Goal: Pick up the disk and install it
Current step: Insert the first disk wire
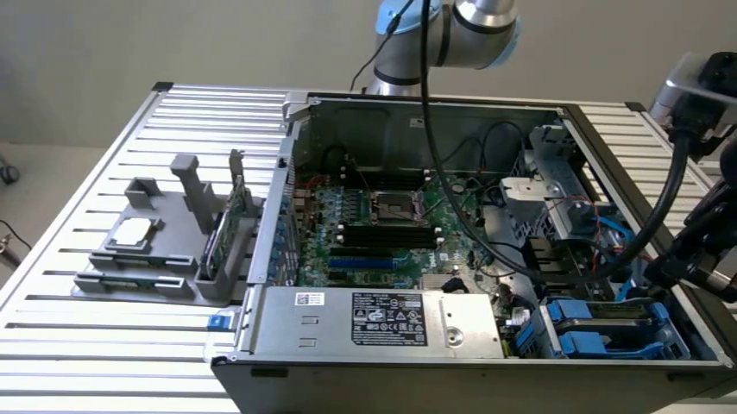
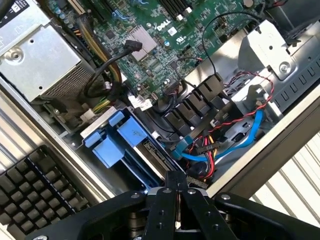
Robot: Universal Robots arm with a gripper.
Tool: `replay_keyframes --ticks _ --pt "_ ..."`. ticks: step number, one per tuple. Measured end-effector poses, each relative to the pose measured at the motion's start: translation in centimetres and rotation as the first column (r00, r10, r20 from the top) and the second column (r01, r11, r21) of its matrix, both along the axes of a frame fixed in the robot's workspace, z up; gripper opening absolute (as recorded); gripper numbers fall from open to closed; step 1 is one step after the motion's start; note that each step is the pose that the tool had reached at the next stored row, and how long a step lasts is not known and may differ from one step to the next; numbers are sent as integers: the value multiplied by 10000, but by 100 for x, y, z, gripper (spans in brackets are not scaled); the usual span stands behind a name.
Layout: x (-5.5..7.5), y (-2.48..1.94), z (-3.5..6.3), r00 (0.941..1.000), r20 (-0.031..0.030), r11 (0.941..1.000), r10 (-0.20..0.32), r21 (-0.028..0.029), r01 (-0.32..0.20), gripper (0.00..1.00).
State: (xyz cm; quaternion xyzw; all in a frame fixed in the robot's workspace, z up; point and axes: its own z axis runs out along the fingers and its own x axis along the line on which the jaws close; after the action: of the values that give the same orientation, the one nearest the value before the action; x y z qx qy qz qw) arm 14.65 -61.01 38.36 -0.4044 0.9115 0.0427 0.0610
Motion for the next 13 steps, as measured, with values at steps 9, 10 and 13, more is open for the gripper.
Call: replay_keyframes --ticks 9,10,13 --pt "0 0 2 9934 -2 9934 -1145 39 1145 11" --pt "0 0 3 9919 -3 9919 -1271 44 1271 11" --pt "0 0 3 9863 -5 9863 -1650 58 1650 11"
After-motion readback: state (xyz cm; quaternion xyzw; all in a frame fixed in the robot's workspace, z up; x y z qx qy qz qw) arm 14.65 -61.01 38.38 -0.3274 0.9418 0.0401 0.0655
